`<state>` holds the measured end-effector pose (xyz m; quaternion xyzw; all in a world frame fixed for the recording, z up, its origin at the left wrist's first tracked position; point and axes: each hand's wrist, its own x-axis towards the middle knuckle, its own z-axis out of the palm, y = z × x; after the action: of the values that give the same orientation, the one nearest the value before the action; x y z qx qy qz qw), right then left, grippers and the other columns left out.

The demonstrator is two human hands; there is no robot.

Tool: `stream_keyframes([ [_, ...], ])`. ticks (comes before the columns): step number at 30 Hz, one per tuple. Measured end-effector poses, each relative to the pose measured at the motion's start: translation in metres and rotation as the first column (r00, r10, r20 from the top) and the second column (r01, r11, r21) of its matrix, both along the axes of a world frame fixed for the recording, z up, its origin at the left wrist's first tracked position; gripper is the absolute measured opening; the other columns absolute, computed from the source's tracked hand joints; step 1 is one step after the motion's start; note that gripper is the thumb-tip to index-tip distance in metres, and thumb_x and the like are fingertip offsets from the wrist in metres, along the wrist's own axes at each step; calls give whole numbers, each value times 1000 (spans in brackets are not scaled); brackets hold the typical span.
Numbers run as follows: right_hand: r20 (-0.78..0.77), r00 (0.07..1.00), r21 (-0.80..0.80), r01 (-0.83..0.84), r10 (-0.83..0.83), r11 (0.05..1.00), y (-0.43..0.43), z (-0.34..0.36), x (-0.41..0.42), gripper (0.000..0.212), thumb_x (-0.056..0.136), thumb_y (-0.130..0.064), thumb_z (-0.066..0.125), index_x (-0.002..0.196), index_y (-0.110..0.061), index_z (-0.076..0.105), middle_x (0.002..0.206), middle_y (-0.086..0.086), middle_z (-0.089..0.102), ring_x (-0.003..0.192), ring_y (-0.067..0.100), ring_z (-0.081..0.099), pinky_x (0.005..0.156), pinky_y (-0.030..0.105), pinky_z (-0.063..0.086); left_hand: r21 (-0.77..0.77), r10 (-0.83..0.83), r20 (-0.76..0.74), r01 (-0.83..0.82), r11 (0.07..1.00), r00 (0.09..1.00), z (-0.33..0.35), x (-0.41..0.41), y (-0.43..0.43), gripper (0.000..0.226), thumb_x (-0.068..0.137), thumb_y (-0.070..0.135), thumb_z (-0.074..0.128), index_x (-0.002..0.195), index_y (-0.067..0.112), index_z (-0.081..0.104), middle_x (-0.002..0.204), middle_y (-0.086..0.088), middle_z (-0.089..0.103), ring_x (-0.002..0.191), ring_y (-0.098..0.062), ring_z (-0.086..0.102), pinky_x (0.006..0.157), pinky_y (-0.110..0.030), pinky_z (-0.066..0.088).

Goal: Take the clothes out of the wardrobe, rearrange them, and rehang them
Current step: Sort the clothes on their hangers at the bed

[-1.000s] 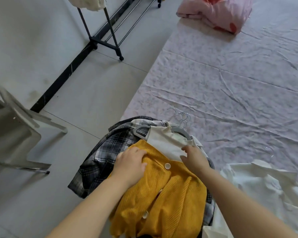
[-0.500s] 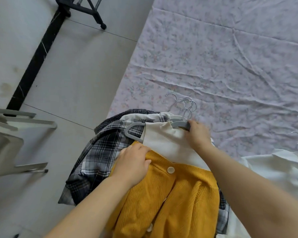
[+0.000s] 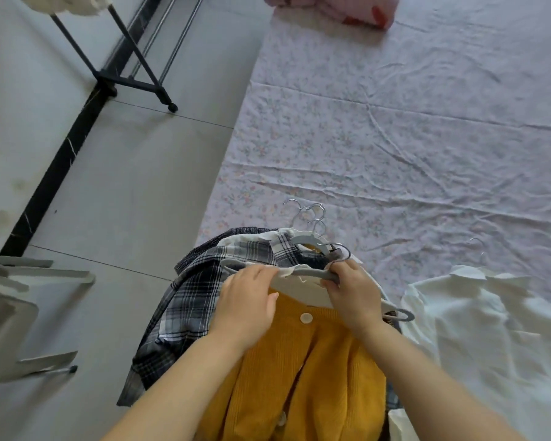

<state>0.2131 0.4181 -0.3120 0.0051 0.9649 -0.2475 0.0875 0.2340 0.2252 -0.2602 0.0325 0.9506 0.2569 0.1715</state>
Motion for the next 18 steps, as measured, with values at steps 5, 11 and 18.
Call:
stream_keyframes([
  [5, -215, 976, -56, 24, -35, 998, -20, 64, 56, 11, 74, -9, 74, 82, -12, 66, 81, -1, 60, 68, 20, 60, 52, 13, 32, 39, -62, -148, 69, 997, 987, 44, 31, -6, 46, 95, 30, 45, 140, 26, 34, 137, 10, 39, 130, -8, 31, 110, -26, 19],
  [11, -485, 864, -90, 104, -135, 990, -49, 145, 134, 16, 69, -21, 69, 83, -21, 62, 78, -8, 61, 63, 10, 58, 50, 23, 48, 164, -167, -388, 247, 955, 906, 80, 84, -24, 39, 88, 29, 54, 126, 23, 53, 114, 5, 60, 107, -20, 55, 95, -41, 40],
  [18, -545, 786, -123, 268, -291, 955, -63, 196, 242, 27, 67, -19, 79, 89, -23, 64, 82, -11, 62, 67, 5, 59, 60, 18, 48, 239, -266, -595, 483, 842, 759, 108, 149, -35, 30, 86, 31, 46, 116, 26, 50, 87, 6, 68, 75, -16, 62, 68, -35, 51],
])
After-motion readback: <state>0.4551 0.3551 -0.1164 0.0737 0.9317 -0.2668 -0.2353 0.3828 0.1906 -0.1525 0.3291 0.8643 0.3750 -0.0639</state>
